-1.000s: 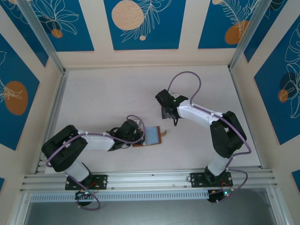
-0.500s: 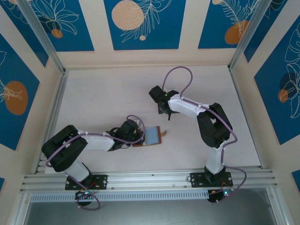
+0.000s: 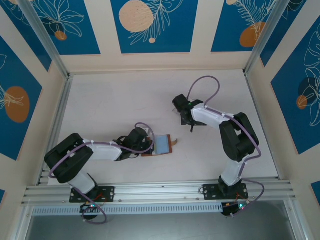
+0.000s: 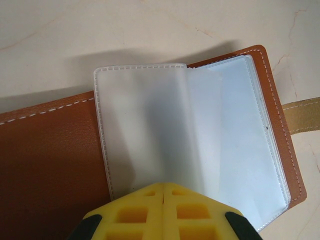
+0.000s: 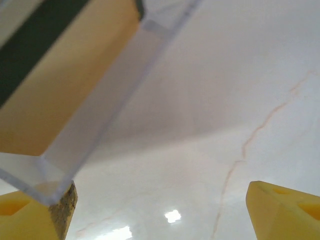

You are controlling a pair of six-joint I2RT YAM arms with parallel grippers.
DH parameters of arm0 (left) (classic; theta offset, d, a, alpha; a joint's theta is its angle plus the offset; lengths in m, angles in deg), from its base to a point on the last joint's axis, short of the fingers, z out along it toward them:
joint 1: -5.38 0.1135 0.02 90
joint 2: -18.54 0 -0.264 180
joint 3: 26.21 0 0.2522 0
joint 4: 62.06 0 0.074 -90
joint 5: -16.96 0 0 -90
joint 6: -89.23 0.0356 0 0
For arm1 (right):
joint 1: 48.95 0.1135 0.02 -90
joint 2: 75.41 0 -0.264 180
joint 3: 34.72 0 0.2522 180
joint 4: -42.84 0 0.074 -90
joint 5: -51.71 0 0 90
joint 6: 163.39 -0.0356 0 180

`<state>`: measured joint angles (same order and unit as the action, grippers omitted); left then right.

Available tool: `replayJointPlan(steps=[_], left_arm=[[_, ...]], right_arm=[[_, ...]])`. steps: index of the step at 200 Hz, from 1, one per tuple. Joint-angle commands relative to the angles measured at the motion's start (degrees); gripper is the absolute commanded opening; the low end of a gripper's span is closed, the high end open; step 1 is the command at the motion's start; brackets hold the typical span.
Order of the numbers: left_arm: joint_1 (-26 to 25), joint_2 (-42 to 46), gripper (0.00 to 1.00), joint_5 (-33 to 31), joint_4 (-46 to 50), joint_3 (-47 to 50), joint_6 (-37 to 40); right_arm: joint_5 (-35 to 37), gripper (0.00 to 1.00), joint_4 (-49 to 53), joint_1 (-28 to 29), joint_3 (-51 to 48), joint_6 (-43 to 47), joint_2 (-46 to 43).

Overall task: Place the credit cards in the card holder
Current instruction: Move the storage box to the middle-right of the table, then pick up the credit card from the storage box.

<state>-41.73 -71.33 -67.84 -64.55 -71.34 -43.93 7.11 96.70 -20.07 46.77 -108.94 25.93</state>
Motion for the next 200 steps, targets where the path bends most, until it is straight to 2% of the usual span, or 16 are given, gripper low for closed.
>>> replayJointPlan(steps=[1,37,59,76,95,157,200], left_arm=[[0.08,-3.21,0.04,1.8,5.35,1.62,-0.52],[0.08,-3.17,0.04,1.93,5.09,1.58,-0.63],[0.03,-3.56,0.04,2.02,4.83,1.58,-0.64],[0.06,-4.04,0.04,2.32,4.48,1.41,-0.61],[0.02,-4.38,0.04,2.54,4.1,1.32,-0.7],[0.02,-4.52,0.04,2.81,3.64,1.58,-0.44],[0.18,-4.33,0.04,2.79,3.36,1.84,-0.26]], right_arm=[[-1.93,0.88,-1.7,-3.31,-2.15,-0.47,-4.92],[-7.29,0.85,-2.96,-8.73,-4.65,0.38,-10.64],[-9.66,0.8,-2.72,-7.13,-4.18,0.88,-13.46],[-11.75,0.72,-0.78,-5.5,-1.31,1.08,-13.48],[-13.43,0.62,2.06,-3.65,3.77,1.05,-10.9],[-14.94,0.59,6.43,-2.09,14.86,-3.57,-0.86],[-13.62,0.55,9.29,-1.13,17.76,-6.23,3.19]])
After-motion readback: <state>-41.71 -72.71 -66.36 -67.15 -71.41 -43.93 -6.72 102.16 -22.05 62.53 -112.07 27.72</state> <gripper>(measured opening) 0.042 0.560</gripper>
